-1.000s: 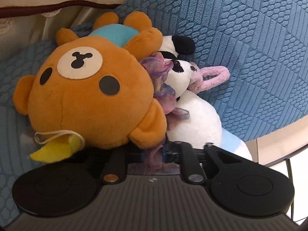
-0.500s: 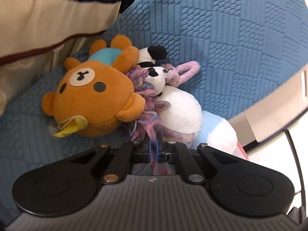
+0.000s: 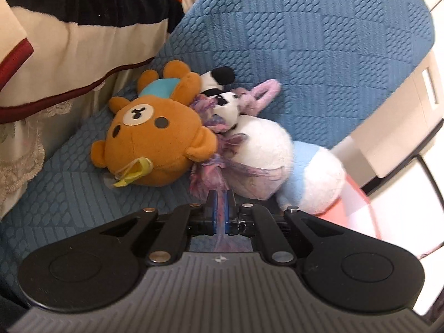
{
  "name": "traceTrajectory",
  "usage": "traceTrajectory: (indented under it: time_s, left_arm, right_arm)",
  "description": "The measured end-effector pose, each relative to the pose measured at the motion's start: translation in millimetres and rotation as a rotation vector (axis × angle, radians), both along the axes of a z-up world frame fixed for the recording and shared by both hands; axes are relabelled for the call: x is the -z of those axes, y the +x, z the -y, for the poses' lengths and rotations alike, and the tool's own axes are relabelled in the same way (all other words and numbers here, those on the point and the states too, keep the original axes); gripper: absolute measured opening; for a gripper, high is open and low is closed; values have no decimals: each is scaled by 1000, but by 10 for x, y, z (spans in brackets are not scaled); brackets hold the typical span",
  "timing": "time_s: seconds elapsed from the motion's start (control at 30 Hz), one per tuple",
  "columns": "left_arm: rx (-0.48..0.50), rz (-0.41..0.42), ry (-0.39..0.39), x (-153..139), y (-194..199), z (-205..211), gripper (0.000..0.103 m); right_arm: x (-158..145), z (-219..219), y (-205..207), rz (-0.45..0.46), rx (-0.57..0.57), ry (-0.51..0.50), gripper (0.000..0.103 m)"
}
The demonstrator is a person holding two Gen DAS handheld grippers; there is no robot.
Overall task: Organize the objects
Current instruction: 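Grasp the red robot figurine with the right tool while the left tool grasps the purple scarf, then lift the red figurine with the right tool while the left tool pulls the purple scarf free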
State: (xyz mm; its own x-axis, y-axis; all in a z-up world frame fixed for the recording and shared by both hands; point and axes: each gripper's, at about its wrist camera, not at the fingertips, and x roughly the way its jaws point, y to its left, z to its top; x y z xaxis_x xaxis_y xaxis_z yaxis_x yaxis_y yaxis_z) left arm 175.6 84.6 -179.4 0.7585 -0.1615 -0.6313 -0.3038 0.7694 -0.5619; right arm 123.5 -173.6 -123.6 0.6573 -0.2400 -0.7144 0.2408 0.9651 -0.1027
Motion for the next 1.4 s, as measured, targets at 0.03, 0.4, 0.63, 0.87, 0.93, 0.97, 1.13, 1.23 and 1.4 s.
traceTrajectory:
  time_s: [0.03, 0.4, 0.63, 0.87, 0.93, 0.97, 1.13, 1.23, 1.4]
  left_arm:
    - [3, -16, 16, 26, 36, 12, 6]
    - [-17, -40, -58, 251, 305, 34, 51]
    - [-65, -31, -40, 326, 424, -30, 49]
    - [-82, 19, -18, 292, 482, -29, 7]
    - [-76, 27, -35, 261, 445, -36, 6]
    - [-74, 31, -36, 241, 423, -33, 5]
    - [-83, 47, -19, 125, 256, -18, 5]
    - [-95, 53, -21, 70, 141, -26, 5]
    - [-82, 60, 1, -94, -70, -25, 5]
  right_arm:
    - [13, 10, 5, -3, 2, 6, 56]
    - [106, 89, 32, -33, 25, 64, 56]
    - [161, 109, 67, -47, 38, 66, 56]
    - [236, 81, 112, -51, 35, 42, 67]
    - [282, 79, 125, -62, 31, 51, 69]
    - [300, 76, 128, -60, 30, 52, 69]
    - [322, 62, 131, -37, 20, 61, 62]
    - [303, 86, 100, -26, 26, 87, 60]
    - [221, 108, 37, -2, 50, 92, 60]
